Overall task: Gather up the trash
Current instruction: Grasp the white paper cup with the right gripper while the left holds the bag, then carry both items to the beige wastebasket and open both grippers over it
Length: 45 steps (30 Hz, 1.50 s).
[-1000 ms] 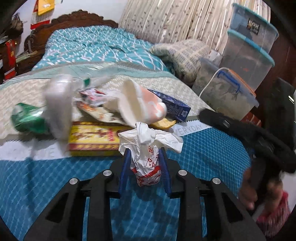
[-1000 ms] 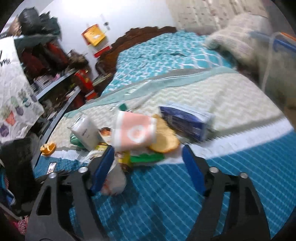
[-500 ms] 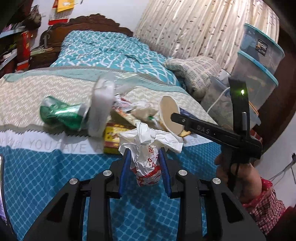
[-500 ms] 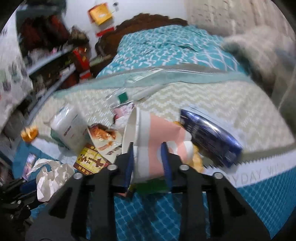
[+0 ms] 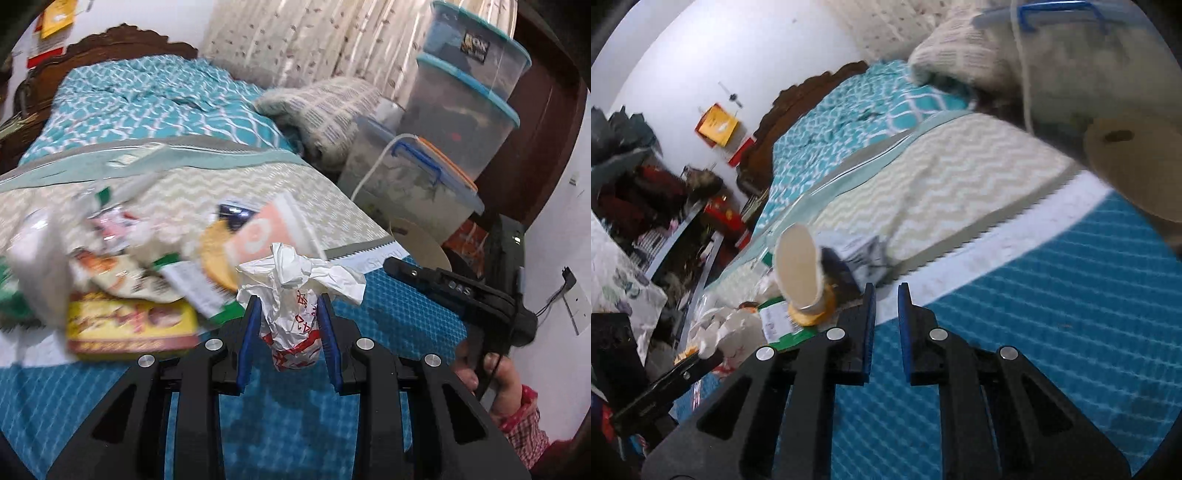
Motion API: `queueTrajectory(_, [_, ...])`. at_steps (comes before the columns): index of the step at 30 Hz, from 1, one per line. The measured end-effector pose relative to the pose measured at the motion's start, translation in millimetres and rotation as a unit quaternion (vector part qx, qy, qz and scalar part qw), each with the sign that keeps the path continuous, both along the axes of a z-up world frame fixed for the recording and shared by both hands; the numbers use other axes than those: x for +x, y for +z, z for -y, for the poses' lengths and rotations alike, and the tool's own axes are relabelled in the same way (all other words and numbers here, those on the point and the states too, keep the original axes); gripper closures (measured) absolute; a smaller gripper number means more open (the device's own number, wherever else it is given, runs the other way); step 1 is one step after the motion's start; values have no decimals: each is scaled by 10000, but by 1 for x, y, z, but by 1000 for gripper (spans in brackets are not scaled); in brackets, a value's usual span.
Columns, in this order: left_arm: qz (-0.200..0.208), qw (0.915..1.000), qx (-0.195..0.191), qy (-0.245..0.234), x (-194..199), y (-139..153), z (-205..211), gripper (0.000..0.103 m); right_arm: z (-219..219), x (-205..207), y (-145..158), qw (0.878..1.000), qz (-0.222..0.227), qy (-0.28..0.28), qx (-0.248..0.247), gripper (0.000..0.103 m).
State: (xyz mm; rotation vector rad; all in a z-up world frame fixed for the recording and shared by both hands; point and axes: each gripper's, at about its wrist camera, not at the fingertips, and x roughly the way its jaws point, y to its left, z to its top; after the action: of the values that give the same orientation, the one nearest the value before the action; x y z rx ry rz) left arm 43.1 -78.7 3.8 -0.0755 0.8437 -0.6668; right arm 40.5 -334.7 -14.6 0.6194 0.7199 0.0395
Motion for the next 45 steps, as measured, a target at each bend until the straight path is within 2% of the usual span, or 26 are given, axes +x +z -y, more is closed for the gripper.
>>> queueTrajectory(2, [-80,9999,-97,-59,6,2,11,73,6,-4,0,9998,81,53,196,84])
queueTrajectory(3, [-59,9999,-90,-42,6,3,13,73,6,-3,0,9993,110,130,321,79])
queueTrajectory(4, [-32,10000,-66,-5,7,3,13,73,7,-2,-2,9988,123,198,433,43])
queueTrajectory(5, [-37,10000,-55,34,9,3,13,73,8,0,-3,9979,140,238,580,3])
queueTrajectory(7, [-73,9999,-43,123,10,2,6,72,5,4,-1,9966,386,198,700,4])
queueTrajectory(9, [-61,9996,-1,265,10,4,-3,72,-4,20,-1,9957,342,547,663,7])
queueTrajectory(11, [-48,9988,30,476,10,5,-19,72,-15,34,-1,9952,285,735,586,16])
queueTrajectory(16, [21,9956,28,940,8,14,-54,72,-59,76,-10,9906,83,1311,388,16])
queueTrajectory(17, [38,9950,24,999,8,16,-57,72,-65,84,-12,9899,40,1374,333,21])
queueTrajectory(18, [56,9945,29,1049,9,18,-59,72,-70,90,-15,9892,3,1435,288,33])
queueTrajectory(19, [59,9943,36,1062,9,20,-58,72,-78,100,-20,9874,-123,1565,215,66])
queueTrajectory(21, [42,9949,35,1008,11,23,-51,72,-77,102,-23,9850,-98,1659,470,75])
queueTrajectory(23, [44,9963,27,852,12,25,-38,72,-67,90,-16,9869,136,1525,519,78])
queueTrajectory(27, [-4,9996,-51,276,18,30,12,72,-27,55,-1,9907,467,1147,562,79])
queueTrajectory(32, [-117,9979,-170,-612,25,29,99,72,66,-7,10,9965,718,33,420,79])
queueTrajectory(37, [-339,9861,-301,-1597,36,22,215,72,159,-66,8,9887,685,-1309,255,79])
queueTrajectory(42, [-514,9748,-63,-2168,49,2,326,71,207,-88,-9,9794,466,-1958,163,78])
queueTrajectory(45, [-623,9725,73,-2244,59,-12,363,69,228,-90,-21,9765,346,-2112,266,76])
